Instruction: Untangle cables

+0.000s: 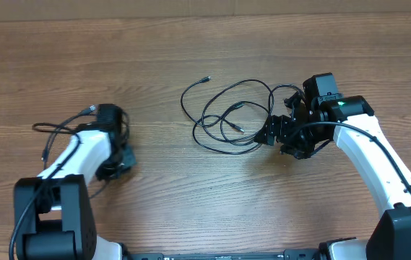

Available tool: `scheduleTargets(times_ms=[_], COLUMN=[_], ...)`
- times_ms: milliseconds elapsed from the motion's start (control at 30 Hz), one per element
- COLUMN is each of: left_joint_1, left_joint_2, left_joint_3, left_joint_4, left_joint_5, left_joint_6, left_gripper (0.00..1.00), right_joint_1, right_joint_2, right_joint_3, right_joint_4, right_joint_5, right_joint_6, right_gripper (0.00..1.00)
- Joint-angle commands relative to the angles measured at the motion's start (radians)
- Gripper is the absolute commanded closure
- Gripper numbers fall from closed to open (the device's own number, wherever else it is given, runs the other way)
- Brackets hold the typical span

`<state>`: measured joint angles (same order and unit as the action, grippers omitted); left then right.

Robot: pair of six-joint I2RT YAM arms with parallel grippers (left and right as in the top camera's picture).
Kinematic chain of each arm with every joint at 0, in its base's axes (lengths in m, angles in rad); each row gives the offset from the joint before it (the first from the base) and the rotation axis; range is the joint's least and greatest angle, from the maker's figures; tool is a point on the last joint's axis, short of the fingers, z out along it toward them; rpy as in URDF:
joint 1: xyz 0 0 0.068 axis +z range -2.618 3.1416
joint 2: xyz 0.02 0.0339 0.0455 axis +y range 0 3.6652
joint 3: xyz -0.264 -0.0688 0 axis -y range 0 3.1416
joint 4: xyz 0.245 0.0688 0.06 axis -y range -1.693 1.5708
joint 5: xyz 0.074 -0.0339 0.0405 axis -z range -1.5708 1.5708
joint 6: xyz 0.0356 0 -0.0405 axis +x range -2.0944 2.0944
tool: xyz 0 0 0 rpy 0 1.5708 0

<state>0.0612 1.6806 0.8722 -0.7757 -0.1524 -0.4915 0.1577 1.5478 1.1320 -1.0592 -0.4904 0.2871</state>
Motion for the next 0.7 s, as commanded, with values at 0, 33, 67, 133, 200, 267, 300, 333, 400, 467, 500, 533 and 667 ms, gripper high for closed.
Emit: scheduleTargets(times_ms=[0,33,67,133,200,267,300,333,400,467,500,533,667], left_joint_1=[0.100,0.116,0.132,0.162,0.190,0.204,0.212,0.217,0.228,0.238,0.240,0.240,0.218], left_joint_2=[0.058,0.058,0.058,0.058,0.058,0.058,0.058,0.058,0.058,0.058,0.058,0.058,0.058], left_joint_3=[-0.006,0.003,0.017,0.052,0.105,0.149,0.177,0.196,0.254,0.317,0.333,0.360,0.425], left_joint_4=[0.024,0.024,0.024,0.016,-0.008,-0.031,-0.044,-0.051,-0.083,-0.133,-0.143,-0.165,-0.169], left_joint_5=[-0.048,-0.043,-0.037,-0.033,-0.033,-0.033,-0.034,-0.034,-0.036,-0.021,-0.002,0.047,0.366], left_joint_6=[-0.002,-0.002,-0.001,-0.001,-0.002,-0.001,0.003,0.018,0.052,0.050,0.051,0.064,0.219], left_gripper=[0.81,0.81,0.80,0.80,0.80,0.80,0.80,0.80,0.80,0.80,0.80,0.80,0.76], right_joint_1=[-0.001,-0.001,-0.001,-0.001,-0.001,-0.001,-0.001,-0.001,-0.001,-0.001,-0.001,-0.001,-0.001], right_joint_2=[0.003,0.003,0.003,0.003,0.003,0.003,0.003,0.003,0.003,0.003,0.003,0.003,0.003], right_joint_3=[0.013,0.013,0.013,0.013,0.013,0.013,0.013,0.013,0.013,0.013,0.013,0.013,0.013], right_joint_4=[0.001,-0.002,-0.003,-0.008,-0.011,-0.011,-0.011,-0.011,-0.013,-0.013,-0.013,-0.013,-0.013], right_joint_5=[0.000,0.000,0.000,0.000,0.000,0.000,0.000,0.000,0.000,0.000,0.000,0.000,0.001], right_joint_6=[-0.008,-0.008,-0.008,-0.008,-0.008,-0.008,-0.008,-0.008,-0.008,-0.008,-0.008,-0.008,-0.008], right_gripper=[0.20,0.20,0.20,0.20,0.20,0.20,0.20,0.20,0.20,0.20,0.20,0.20,0.19])
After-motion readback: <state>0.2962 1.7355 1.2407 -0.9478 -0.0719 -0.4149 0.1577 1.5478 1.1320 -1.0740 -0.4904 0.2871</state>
